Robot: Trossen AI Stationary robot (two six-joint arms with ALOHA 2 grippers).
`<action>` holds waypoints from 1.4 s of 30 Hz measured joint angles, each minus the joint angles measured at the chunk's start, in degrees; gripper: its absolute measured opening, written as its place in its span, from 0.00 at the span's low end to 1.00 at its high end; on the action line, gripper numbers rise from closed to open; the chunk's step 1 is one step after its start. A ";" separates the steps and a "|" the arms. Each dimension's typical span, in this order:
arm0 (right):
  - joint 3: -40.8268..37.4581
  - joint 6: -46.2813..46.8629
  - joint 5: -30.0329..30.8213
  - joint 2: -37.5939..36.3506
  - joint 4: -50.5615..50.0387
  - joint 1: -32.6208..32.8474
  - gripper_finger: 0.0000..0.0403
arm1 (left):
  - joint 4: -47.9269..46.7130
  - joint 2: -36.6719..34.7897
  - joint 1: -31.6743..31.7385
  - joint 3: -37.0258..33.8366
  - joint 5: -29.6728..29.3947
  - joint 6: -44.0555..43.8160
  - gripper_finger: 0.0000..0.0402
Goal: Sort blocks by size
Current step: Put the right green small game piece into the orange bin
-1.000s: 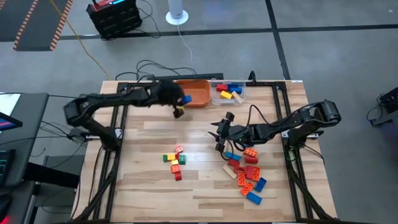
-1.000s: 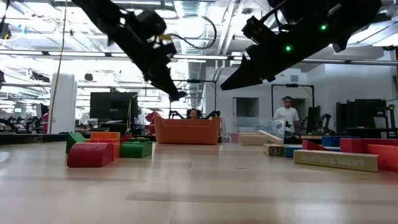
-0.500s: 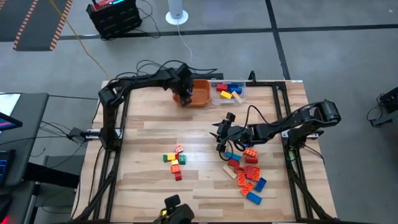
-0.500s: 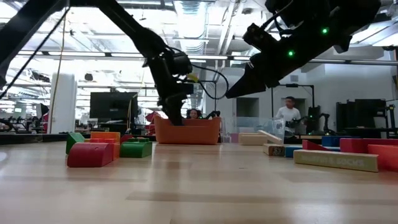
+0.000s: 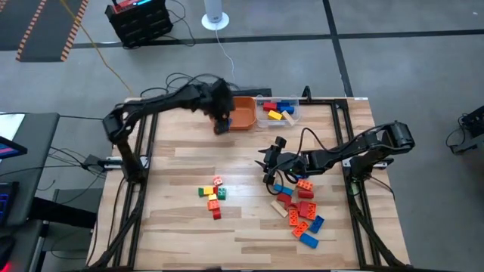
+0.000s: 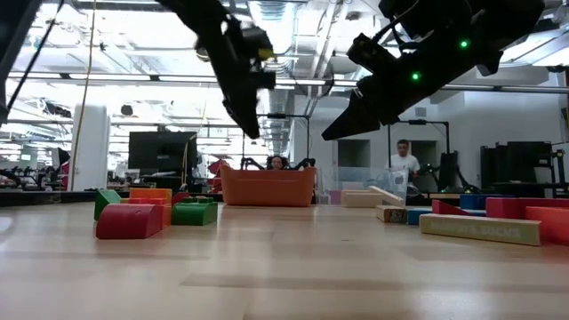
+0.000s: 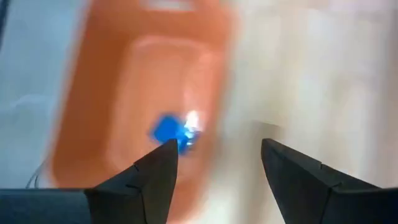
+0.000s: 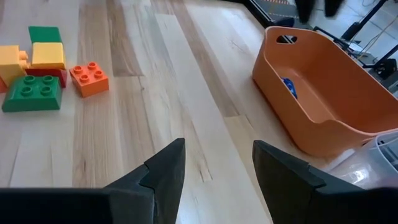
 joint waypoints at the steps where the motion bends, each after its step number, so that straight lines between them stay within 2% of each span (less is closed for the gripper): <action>1: 0.00 0.07 0.00 0.00 -0.07 0.00 0.54 | -0.18 -1.23 -2.20 -1.40 0.45 0.10 0.56; 9: 0.00 0.39 0.26 0.00 -0.92 0.00 0.54 | 2.53 -8.99 -20.45 -17.87 0.16 2.72 0.56; 14: 0.00 0.32 0.26 0.00 -0.72 0.00 0.54 | 6.15 -10.74 -28.43 -24.32 -5.62 4.98 0.56; 16: 0.00 0.26 0.28 0.00 -0.77 -0.15 0.54 | 6.09 -10.91 -29.98 -25.10 -7.07 5.17 0.56; 20: 0.00 3.23 0.44 0.00 -3.18 -0.35 0.54 | 3.56 -10.88 -31.41 -25.55 -5.96 -1.60 0.56; 28: 0.00 4.53 0.66 0.00 -4.12 -0.96 0.54 | -5.15 -11.28 -35.35 -25.64 -2.09 -22.08 0.56; 32: 0.00 4.64 0.68 0.00 -4.08 -1.14 0.54 | -4.74 -11.24 -38.65 -27.24 -2.10 -29.82 0.56; 42: 0.02 4.61 0.67 0.00 -2.56 -0.83 0.54 | -1.16 -11.24 -40.66 -28.67 -4.28 -36.36 0.62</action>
